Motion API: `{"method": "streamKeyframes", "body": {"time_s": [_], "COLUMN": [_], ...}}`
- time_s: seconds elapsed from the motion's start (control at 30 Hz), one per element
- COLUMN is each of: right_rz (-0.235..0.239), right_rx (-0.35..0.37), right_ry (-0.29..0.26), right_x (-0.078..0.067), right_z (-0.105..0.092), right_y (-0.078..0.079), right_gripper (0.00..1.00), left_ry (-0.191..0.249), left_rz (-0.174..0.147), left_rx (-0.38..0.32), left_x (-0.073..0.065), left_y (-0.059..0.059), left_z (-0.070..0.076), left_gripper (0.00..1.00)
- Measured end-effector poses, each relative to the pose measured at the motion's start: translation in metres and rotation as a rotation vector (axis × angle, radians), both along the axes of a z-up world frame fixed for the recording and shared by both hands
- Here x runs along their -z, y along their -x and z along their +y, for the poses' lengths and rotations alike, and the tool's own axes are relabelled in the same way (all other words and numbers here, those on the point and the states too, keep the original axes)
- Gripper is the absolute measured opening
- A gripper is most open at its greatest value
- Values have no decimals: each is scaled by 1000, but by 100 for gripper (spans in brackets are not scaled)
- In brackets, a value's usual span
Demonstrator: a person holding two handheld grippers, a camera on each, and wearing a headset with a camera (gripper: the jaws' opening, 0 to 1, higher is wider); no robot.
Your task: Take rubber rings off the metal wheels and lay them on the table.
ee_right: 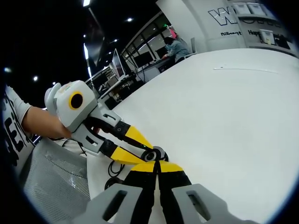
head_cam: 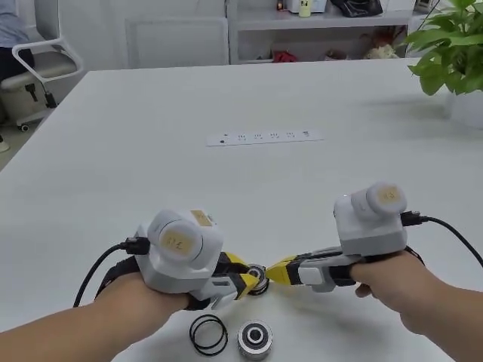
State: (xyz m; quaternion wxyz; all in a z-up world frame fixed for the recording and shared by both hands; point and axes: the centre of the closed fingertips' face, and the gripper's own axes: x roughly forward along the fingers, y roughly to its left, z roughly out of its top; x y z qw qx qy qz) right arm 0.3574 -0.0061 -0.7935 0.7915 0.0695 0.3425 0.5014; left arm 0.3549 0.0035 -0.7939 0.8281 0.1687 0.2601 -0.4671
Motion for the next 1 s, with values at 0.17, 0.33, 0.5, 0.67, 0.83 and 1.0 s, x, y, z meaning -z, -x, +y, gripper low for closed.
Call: {"method": "streamKeyframes", "body": {"time_s": [0.17, 0.33, 0.5, 0.67, 0.83, 1.0], "right_rz": [6, 9, 1, 1, 3, 10], "right_rx": [0, -6, -18, -22, -27, -32], "right_ry": [-7, -13, -9, -8, -17, -71], "right_x": [-1, -2, -2, -2, -4, -12], "right_z": [0, 3, 5, 6, 9, 16], "right_y": [1, 3, 4, 5, 6, 8], "right_gripper": [0, 0, 0, 0, 0, 0], "left_ry": [1, 2, 3, 5, 3, 4], "left_rz": [-2, -2, -3, -5, -6, -8], "left_rx": [-1, -2, -1, -1, 1, 6], "left_x": [0, 0, 0, -1, -1, -1], "left_y": [-1, -1, 0, 1, 1, 2], "left_z": [0, 0, -1, -1, -1, -2], "left_gripper": [12, 12, 12, 12, 12, 12]}}
